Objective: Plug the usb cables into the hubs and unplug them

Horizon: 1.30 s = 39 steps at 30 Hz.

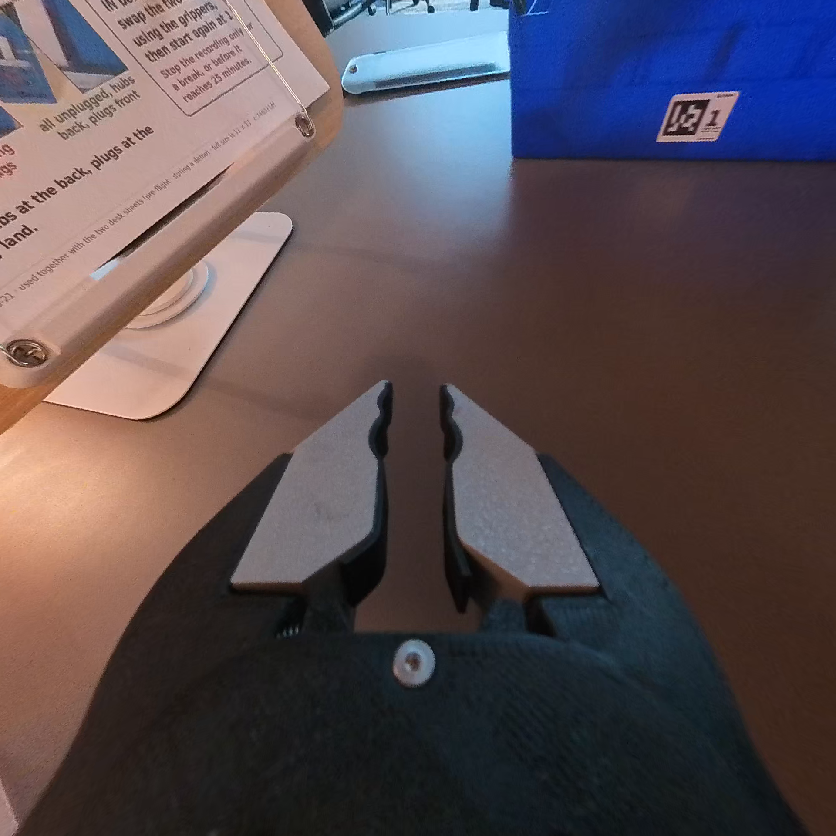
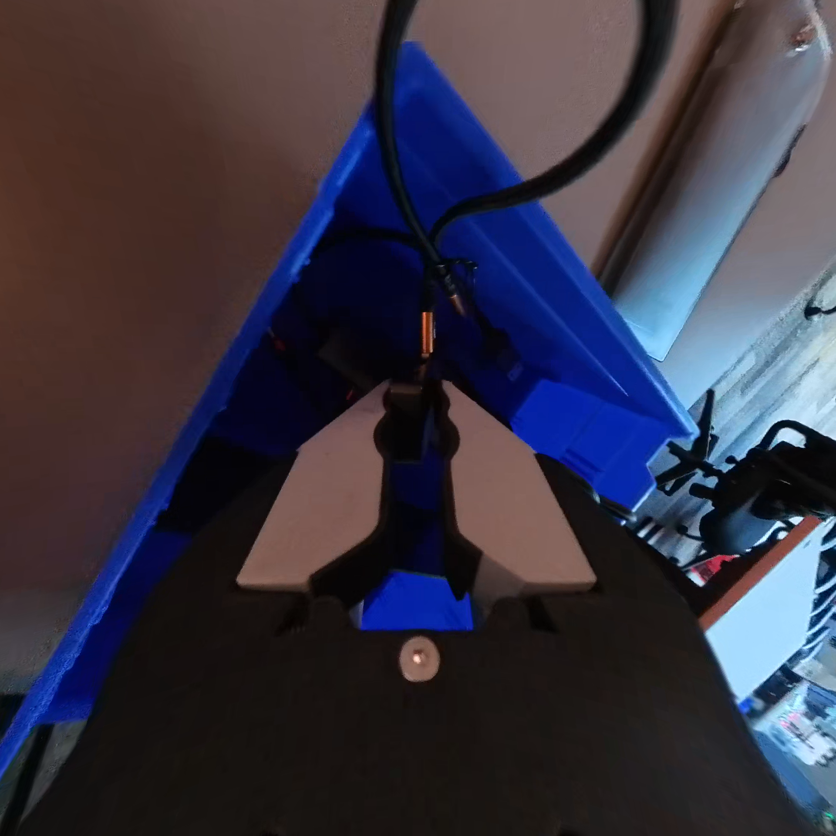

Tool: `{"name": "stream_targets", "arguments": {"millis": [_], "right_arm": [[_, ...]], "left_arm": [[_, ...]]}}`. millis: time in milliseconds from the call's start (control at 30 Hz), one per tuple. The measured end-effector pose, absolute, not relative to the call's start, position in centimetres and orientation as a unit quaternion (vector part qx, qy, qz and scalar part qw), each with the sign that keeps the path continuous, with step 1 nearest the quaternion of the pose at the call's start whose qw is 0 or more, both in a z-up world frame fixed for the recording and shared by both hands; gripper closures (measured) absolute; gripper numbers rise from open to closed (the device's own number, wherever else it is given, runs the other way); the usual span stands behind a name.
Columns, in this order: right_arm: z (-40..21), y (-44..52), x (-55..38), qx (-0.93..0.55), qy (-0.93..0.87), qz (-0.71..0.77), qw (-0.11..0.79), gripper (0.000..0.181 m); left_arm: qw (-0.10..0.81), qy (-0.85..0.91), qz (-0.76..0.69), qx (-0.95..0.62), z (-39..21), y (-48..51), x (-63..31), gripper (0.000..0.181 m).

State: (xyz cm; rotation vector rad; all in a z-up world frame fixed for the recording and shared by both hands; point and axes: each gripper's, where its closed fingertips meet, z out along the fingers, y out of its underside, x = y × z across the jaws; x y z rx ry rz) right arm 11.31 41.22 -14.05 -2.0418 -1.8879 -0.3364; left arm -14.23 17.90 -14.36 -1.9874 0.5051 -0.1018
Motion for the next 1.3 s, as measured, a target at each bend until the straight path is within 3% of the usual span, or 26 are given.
{"name": "stream_targets", "arguments": {"millis": [200,333,433,667,1167,1300], "right_arm": [[-15.4,39.6,11.6,-0.674,-0.707,-0.159,0.141,0.157],[-15.6,39.1,11.4,-0.709,-0.681,-0.100,0.155,0.152],[-14.7,39.6,11.1,-0.740,-0.643,-0.054,0.187,0.156],[-10.5,39.7,10.9,-0.761,-0.594,0.028,0.261,0.139],[-4.5,36.9,7.7,-0.728,-0.557,0.107,0.385,0.149],[-1.8,33.3,4.6,-0.691,-0.562,0.169,0.422,0.144]], "left_arm": [[0.519,0.209,-0.045,-0.828,-14.1,17.8,-14.3,0.163],[0.517,0.208,-0.048,-0.829,-14.2,17.7,-14.3,0.162],[0.511,0.209,-0.048,-0.832,-14.6,17.7,-14.2,0.162],[0.506,0.208,-0.048,-0.836,-14.9,17.8,-14.3,0.163],[0.489,0.207,-0.044,-0.846,-16.1,18.1,-14.5,0.163],[0.486,0.209,-0.043,-0.847,-16.3,18.1,-14.5,0.163]]}}
